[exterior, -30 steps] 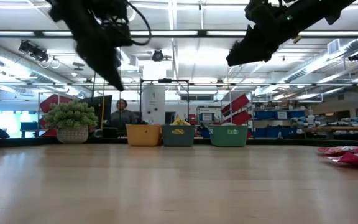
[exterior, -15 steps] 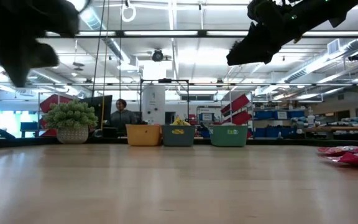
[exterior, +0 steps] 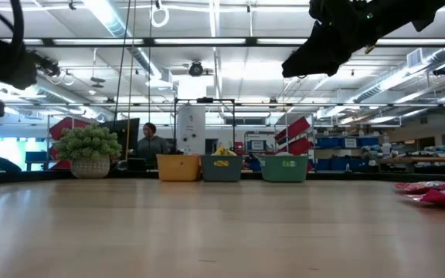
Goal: Sort candy
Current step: Put the red candy pack into the yellow bin
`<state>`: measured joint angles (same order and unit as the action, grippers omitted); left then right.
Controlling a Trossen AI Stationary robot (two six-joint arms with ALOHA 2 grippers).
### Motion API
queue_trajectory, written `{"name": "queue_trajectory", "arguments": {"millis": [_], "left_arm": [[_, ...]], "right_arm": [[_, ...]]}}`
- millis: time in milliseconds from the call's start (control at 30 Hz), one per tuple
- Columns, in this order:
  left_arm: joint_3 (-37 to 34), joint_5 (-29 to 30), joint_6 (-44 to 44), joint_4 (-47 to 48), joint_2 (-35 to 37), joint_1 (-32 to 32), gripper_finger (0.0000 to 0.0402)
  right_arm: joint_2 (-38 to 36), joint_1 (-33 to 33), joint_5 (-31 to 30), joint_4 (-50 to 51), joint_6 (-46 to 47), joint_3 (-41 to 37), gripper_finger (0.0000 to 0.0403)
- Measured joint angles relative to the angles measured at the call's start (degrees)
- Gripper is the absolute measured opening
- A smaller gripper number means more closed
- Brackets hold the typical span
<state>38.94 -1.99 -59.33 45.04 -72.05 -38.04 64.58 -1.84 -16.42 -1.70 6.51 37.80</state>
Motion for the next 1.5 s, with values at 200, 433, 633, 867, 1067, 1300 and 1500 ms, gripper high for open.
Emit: {"name": "queue_trajectory", "arguments": {"millis": [200,433,633,867,1067,1300,1500], "left_arm": [[-5.4,-0.2,-2.8,-11.8,0.0,-1.1,0.0142],[-9.4,-0.3,-4.7,-16.0,-0.2,-1.1,0.0142],[-9.9,-0.4,-4.1,-18.0,-0.7,-1.7,0.0142],[-9.3,3.5,-2.2,-16.2,-0.8,-1.9,0.005],[-5.4,13.7,1.2,-10.8,0.0,1.8,0.0004],[-1.8,17.3,13.0,-10.8,3.2,15.1,0.0001],[1.7,20.6,26.9,-10.7,6.5,32.2,0.0001]], "right_arm": [[0.0,-0.1,0.0,-0.1,0.0,0.0,0.0144],[0.0,-0.1,0.0,-0.2,0.0,0.0,0.0144],[0.0,-0.1,0.0,0.0,0.0,0.0,0.0144],[0.0,-0.1,0.0,-0.4,0.0,0.0,0.0133],[0.0,0.0,0.0,-1.5,-0.2,0.0,0.0119],[0.0,0.0,0.0,-1.7,-0.9,0.0,0.0105],[0.0,0.2,0.0,-1.7,-2.6,0.0,0.0095]]}}
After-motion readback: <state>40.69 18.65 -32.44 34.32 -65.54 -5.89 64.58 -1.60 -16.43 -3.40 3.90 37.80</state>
